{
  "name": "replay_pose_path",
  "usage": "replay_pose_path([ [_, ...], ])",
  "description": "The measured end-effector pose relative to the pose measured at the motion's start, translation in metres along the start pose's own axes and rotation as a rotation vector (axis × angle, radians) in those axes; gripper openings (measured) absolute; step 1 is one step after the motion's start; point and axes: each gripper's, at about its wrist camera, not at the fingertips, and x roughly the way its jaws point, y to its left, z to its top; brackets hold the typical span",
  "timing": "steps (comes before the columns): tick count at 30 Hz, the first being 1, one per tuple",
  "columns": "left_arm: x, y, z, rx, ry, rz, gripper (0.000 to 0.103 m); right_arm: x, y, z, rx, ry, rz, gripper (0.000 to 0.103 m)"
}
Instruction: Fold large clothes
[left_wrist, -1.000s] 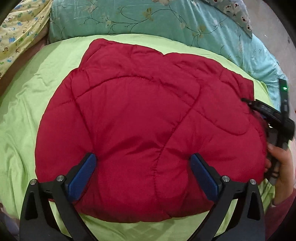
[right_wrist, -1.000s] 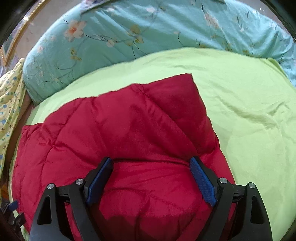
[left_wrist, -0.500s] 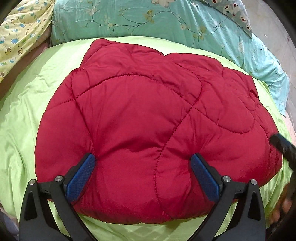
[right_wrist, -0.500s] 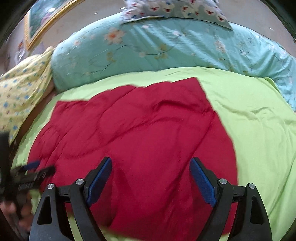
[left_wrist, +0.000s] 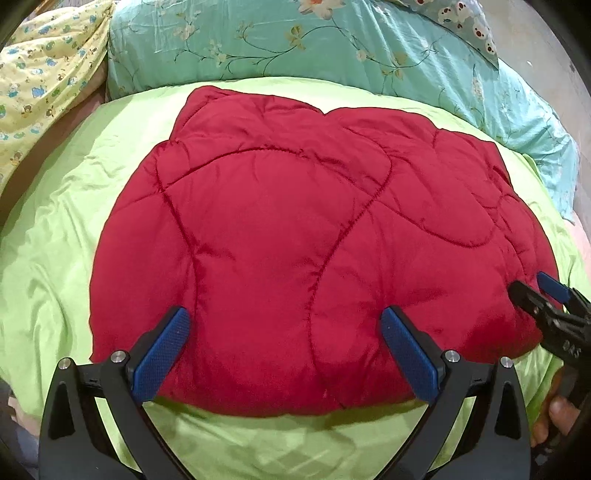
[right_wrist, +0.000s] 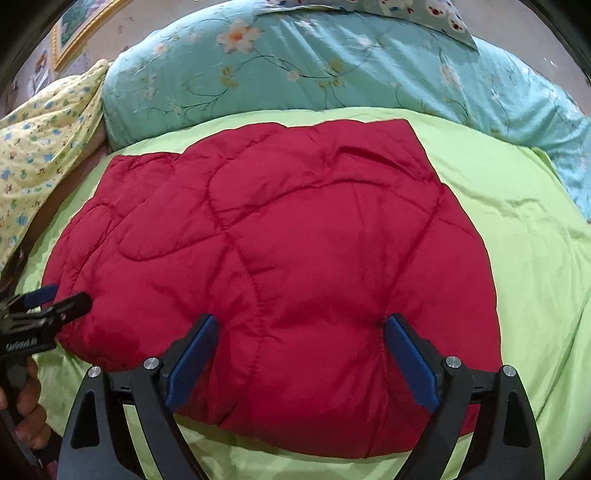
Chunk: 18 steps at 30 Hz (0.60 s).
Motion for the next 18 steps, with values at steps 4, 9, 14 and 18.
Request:
replay_pose_path([
  [4, -0.005, 0.000, -0.001, -0.006, 0.008, -0.018, 0.103, 0.000, 0.002, -0.002, -0.007, 0.002, -0.013, 0.092],
  [9, -0.002, -0.004, -0.002, 0.009, 0.008, 0.000, 0.103, 0.000, 0.003, -0.003, -0.007, 0.003, -0.015, 0.093],
  [14, 0.000, -0.004, -0.003, 0.011, 0.006, 0.006, 0.103, -0.008, 0.005, -0.001, -0.005, -0.024, -0.006, 0.091],
  [18, -0.002, -0.005, 0.000, 0.007, 0.006, 0.008, 0.103, -0.020, 0.014, 0.008, -0.033, -0.064, 0.013, 0.090],
])
